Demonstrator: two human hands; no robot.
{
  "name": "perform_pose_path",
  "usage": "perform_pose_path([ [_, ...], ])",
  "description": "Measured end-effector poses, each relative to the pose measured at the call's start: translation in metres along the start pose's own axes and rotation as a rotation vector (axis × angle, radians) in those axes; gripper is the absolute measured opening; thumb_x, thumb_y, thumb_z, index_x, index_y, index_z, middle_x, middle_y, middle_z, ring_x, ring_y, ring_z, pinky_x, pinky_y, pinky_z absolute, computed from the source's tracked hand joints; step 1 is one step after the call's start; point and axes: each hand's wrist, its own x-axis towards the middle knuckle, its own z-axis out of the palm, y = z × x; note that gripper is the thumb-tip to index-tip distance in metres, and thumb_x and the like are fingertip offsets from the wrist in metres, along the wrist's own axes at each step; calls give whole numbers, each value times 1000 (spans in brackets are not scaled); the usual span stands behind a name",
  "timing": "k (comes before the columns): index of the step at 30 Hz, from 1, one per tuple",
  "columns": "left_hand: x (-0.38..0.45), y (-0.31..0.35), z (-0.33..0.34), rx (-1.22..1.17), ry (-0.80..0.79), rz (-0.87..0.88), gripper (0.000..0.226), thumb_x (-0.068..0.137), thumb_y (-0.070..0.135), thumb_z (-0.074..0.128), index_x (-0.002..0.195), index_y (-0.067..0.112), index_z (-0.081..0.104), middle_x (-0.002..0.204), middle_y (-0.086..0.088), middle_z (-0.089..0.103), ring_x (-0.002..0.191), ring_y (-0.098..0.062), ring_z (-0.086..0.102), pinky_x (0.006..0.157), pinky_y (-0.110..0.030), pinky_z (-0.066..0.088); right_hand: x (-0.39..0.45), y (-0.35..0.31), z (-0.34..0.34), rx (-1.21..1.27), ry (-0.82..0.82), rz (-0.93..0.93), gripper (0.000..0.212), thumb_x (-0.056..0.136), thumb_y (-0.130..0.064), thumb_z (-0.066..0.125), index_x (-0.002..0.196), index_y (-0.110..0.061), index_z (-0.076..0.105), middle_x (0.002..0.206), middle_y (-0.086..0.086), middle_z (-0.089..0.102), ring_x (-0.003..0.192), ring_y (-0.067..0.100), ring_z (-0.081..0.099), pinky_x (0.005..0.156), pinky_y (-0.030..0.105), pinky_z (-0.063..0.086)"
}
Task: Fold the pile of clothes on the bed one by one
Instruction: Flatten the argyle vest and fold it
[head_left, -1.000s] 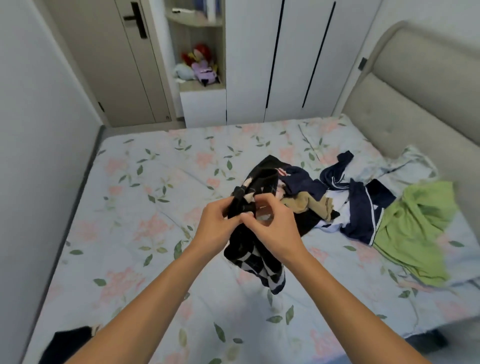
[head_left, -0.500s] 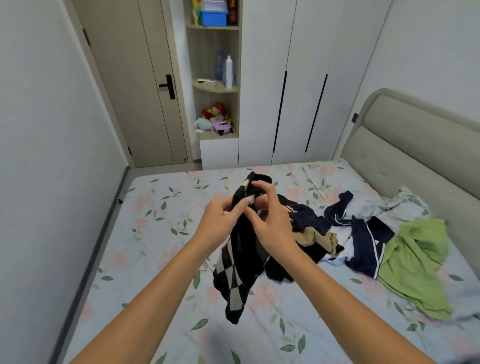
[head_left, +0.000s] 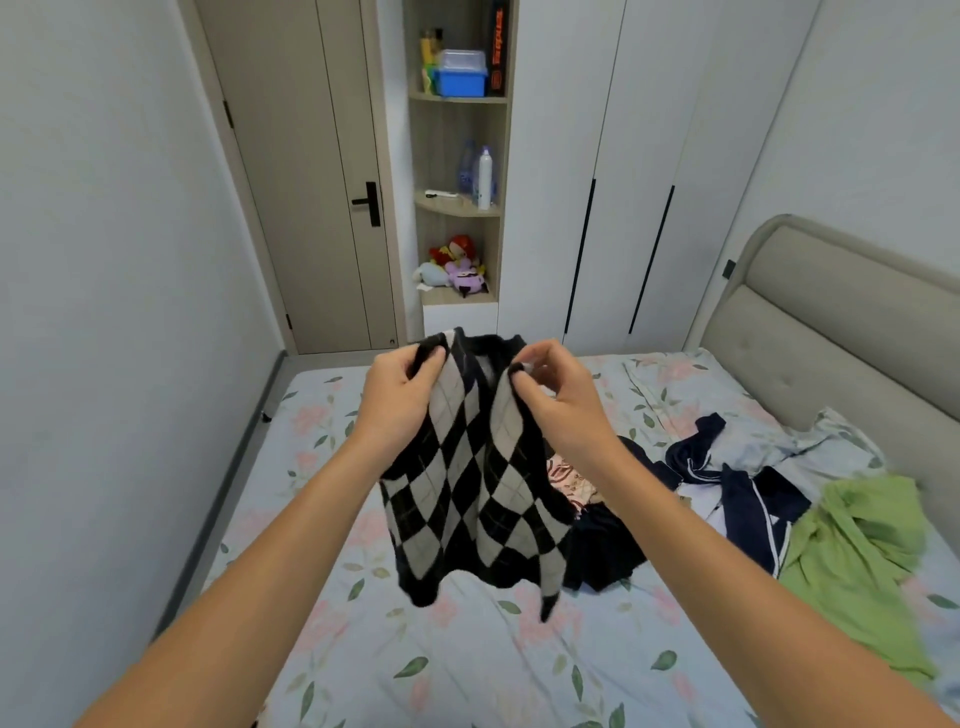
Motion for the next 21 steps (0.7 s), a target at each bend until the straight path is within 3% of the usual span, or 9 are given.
perform_pose_path([
  [2, -7, 13, 12, 3, -57, 40, 39, 104, 45, 55, 94, 11, 74, 81, -22, 69, 72, -27, 62, 69, -52, 52, 1, -12, 14, -2, -17, -63, 14, 98, -14, 68, 110, -22, 65, 100, -6, 68, 94, 13, 66, 85, 27, 54],
  [4, -13, 25, 18, -63, -112, 31, 37, 106, 44, 51, 105, 17, 76, 95, -19, 75, 88, -29, 71, 85, -55, 55, 4, -20, 20, 23, -50, -60, 24, 101, -15, 65, 124, -22, 66, 106, -5, 71, 101, 10, 68, 89, 26, 55],
  [6, -16, 33, 14, -183, -188, -7, 35, 106, 42, 53, 113, 16, 75, 103, -11, 78, 100, -25, 74, 91, -44, 58, 6, -23, 16, 98, -105, -9, 31, 106, -13, 56, 135, -22, 62, 115, -4, 73, 112, 13, 69, 97, 36, 57],
  [8, -17, 33, 8, -180, -245, 27, 23, 99, 32, 68, 117, 17, 73, 105, -2, 79, 102, -17, 74, 90, -31, 58, 7, -22, 10, 193, -155, 35, 37, 106, -3, 50, 138, -20, 60, 116, 1, 74, 116, 18, 69, 99, 42, 58],
  [12, -13, 24, 4, -111, -239, 56, 22, 99, 11, 69, 120, 16, 73, 103, 0, 79, 100, -15, 75, 88, -30, 58, 5, -27, 5, 177, -153, 0, 43, 99, 12, 49, 129, -14, 66, 109, 6, 75, 110, 17, 73, 96, 37, 60],
  [14, -10, 22, 1, -103, -220, 36, 18, 101, 10, 64, 115, 16, 74, 101, -2, 79, 98, -15, 75, 86, -29, 56, 9, -21, -1, -68, -7, -91, 33, 93, 4, 65, 119, -16, 71, 108, 0, 70, 108, 11, 68, 95, 30, 57],
  [16, -8, 21, -3, -121, -239, 13, 17, 103, 12, 62, 114, 16, 75, 103, -3, 79, 101, -17, 74, 89, -32, 56, 15, -13, -11, -248, 36, -76, 30, 88, -12, 79, 114, -25, 71, 118, -4, 56, 120, 12, 54, 100, 22, 43],
  [18, -7, 20, -9, -133, -284, 9, 19, 103, 12, 61, 118, 15, 74, 107, -4, 78, 104, -19, 74, 93, -34, 56, 19, -6, -19, -294, -80, 23, 38, 83, -25, 86, 117, -28, 68, 129, -5, 48, 128, 15, 45, 103, 25, 34],
  [21, -5, 18, -15, -176, -327, 9, 22, 104, 12, 60, 122, 12, 72, 110, -9, 77, 108, -23, 73, 97, -37, 55, 19, 0, -17, -230, -228, 78, 47, 82, -29, 88, 123, -24, 64, 131, -5, 50, 123, 14, 53, 98, 23, 38],
])
